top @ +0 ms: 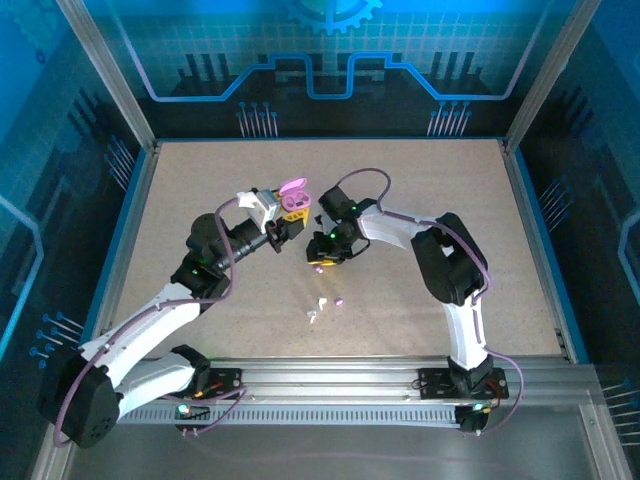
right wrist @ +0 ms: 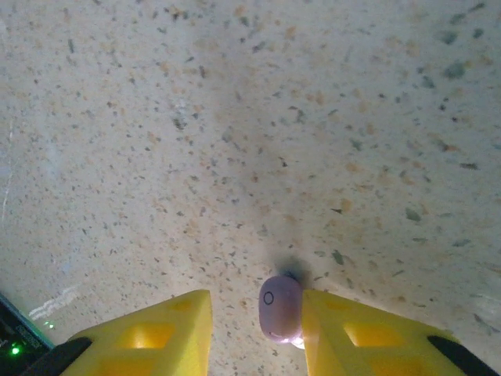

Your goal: Insert wireless bluetooth earbuds into charging case

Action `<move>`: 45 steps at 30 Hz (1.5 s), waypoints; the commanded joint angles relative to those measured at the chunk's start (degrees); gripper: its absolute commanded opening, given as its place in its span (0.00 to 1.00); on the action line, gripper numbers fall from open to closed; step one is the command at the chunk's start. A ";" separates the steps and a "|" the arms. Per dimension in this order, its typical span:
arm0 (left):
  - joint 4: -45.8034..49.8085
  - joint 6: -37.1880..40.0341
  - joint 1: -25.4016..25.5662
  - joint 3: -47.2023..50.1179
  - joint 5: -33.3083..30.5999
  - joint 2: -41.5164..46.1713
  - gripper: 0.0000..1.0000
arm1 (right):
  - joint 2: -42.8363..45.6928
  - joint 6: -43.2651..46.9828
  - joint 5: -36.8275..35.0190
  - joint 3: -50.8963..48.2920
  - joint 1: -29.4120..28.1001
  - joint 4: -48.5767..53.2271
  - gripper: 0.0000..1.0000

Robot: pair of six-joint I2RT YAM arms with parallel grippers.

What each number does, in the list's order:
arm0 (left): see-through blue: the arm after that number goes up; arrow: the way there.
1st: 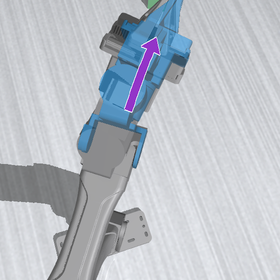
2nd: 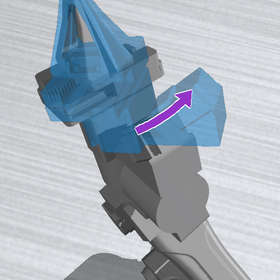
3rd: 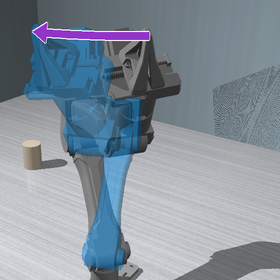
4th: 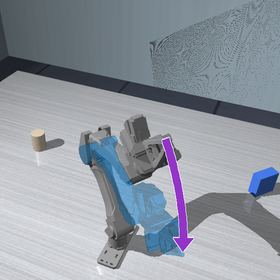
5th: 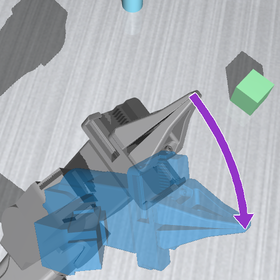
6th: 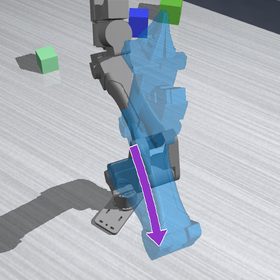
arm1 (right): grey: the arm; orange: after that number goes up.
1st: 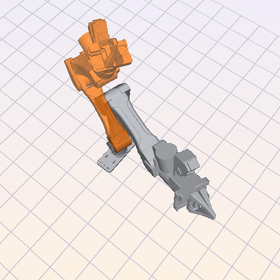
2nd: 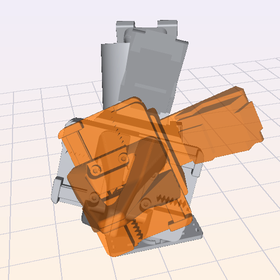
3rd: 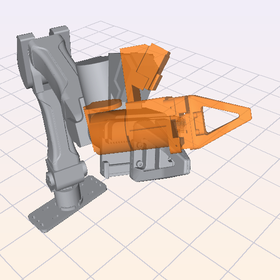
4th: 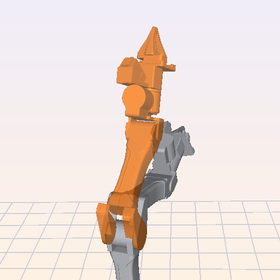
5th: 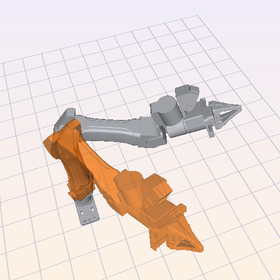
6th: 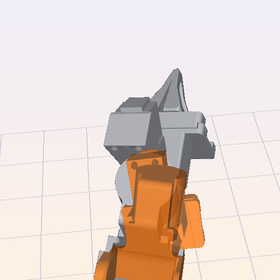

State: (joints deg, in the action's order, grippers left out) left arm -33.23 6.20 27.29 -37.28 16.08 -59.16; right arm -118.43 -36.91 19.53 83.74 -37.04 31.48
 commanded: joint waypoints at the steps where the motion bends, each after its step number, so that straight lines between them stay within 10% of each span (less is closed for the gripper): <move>1: -1.32 1.26 0.12 0.46 -1.25 1.69 0.35 | -1.45 2.05 -0.82 2.53 -1.17 3.81 0.36; 14: -2.00 2.05 0.13 1.33 -3.60 3.79 0.34 | -5.63 6.51 -12.06 12.31 -4.05 16.54 0.36; 45: -1.59 2.41 0.12 2.56 -5.09 6.51 0.34 | -14.34 11.73 -14.32 23.20 -8.15 27.04 0.27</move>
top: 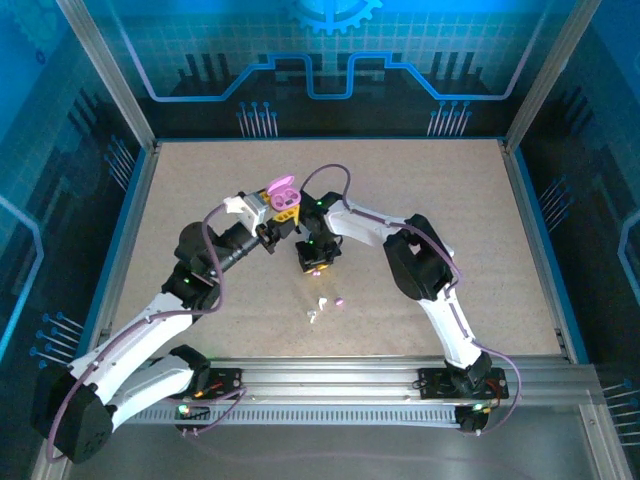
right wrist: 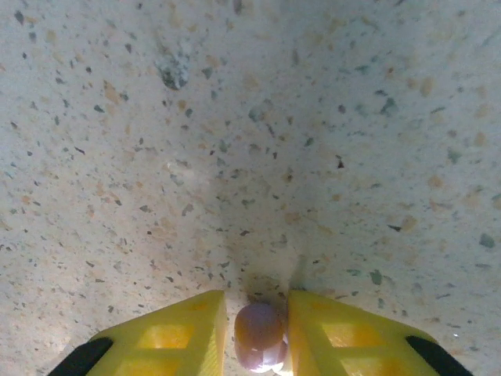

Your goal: Insert wireless bluetooth earbuds into charging case

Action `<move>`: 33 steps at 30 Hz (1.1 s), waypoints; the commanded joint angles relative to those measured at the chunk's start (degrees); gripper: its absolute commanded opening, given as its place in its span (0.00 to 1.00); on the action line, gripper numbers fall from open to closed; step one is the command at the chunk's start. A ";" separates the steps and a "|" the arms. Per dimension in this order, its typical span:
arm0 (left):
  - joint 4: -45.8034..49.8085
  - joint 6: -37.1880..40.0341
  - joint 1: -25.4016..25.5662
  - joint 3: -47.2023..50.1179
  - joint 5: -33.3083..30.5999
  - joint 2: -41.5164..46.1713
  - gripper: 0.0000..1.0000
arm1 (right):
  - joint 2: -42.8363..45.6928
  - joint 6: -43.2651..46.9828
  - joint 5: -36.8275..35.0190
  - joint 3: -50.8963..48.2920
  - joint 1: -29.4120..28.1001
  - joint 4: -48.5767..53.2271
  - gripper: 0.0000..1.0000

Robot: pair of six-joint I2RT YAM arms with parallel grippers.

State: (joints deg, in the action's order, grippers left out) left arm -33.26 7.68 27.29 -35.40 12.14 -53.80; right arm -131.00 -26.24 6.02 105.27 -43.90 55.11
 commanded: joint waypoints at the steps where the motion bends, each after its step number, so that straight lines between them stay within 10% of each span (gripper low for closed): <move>1: -1.55 1.00 0.06 0.68 -1.16 1.21 0.34 | -1.85 1.14 -0.83 1.68 -1.28 3.42 0.27; 33: -1.90 -0.18 0.08 0.15 -1.06 -0.51 0.34 | 15.88 5.63 7.37 -17.74 9.95 -1.74 0.22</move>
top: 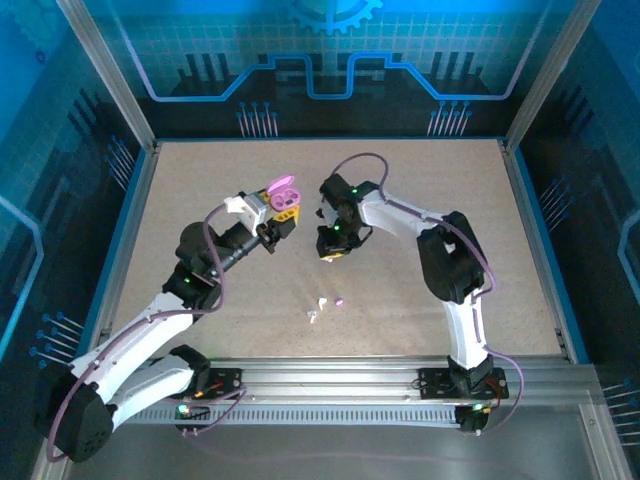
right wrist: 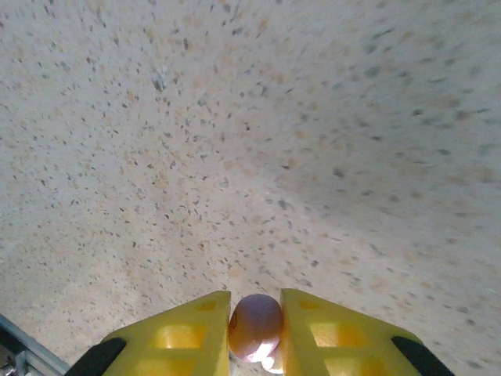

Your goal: Insert wireless bluetooth earbuds into charging case

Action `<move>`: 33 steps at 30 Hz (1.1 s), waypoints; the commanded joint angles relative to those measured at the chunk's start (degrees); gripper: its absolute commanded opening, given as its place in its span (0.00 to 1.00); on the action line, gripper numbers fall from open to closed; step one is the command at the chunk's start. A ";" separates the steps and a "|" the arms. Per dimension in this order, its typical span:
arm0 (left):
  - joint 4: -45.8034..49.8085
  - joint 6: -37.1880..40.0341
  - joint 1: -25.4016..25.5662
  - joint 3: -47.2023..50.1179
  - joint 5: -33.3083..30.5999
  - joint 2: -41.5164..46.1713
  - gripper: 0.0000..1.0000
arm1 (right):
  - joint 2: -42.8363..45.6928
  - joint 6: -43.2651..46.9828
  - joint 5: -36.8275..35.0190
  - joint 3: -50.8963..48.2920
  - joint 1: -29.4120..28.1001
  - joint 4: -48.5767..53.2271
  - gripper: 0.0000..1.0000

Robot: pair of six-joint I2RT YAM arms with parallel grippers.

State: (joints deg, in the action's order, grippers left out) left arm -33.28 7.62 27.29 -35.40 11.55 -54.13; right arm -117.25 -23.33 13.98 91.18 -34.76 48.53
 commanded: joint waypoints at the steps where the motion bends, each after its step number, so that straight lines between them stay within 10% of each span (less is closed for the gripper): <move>1: -1.88 -0.16 0.05 0.18 -0.51 -0.14 0.34 | 2.88 2.88 -0.71 -5.31 1.42 4.97 0.22; 33: -2.61 -0.85 0.12 -0.20 0.31 -1.59 0.34 | -0.70 1.13 -9.61 -8.89 0.84 6.55 0.31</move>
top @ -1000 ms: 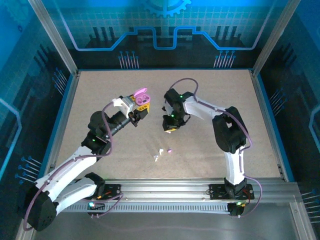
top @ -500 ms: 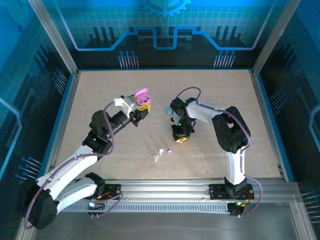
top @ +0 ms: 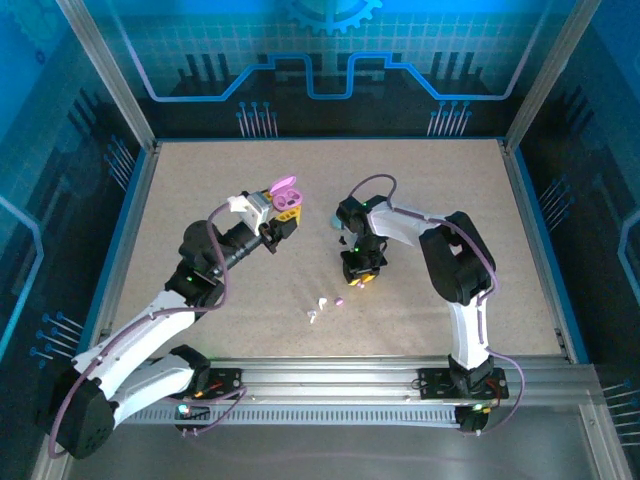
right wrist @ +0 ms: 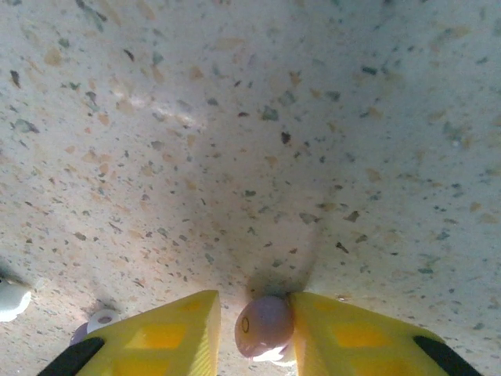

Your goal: Insert wireless bluetooth earbuds into charging case

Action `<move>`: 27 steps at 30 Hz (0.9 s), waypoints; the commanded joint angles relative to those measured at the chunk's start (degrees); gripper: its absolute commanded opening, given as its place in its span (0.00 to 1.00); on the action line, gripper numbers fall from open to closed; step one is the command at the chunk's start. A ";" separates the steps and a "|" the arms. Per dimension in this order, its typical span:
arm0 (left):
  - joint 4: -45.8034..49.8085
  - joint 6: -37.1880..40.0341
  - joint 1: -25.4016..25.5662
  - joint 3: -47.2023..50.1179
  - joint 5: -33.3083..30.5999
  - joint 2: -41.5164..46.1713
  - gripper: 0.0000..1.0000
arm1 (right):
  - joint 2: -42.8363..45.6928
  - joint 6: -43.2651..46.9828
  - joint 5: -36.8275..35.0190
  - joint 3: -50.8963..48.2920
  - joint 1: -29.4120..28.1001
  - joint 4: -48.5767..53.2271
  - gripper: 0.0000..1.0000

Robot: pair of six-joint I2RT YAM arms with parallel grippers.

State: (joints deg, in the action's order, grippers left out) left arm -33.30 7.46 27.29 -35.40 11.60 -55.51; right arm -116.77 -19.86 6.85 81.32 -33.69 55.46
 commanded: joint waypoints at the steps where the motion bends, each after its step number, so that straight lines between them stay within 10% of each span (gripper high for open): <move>1: -2.64 -0.70 0.11 -0.20 0.31 -0.26 0.34 | -1.18 -3.23 -2.46 0.89 -0.19 -0.52 0.31; 21: -2.91 -0.78 0.13 -0.10 0.24 -0.79 0.34 | 3.02 -6.36 -1.79 -1.00 -0.17 -2.78 0.19; 27: -2.91 -0.72 0.05 -0.19 0.17 -1.45 0.34 | 13.77 -4.14 14.50 -2.95 3.92 -10.17 0.19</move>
State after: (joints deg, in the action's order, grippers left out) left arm -33.74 7.46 27.29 -35.40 11.57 -56.64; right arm -109.89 -25.41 11.38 78.85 -32.21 50.24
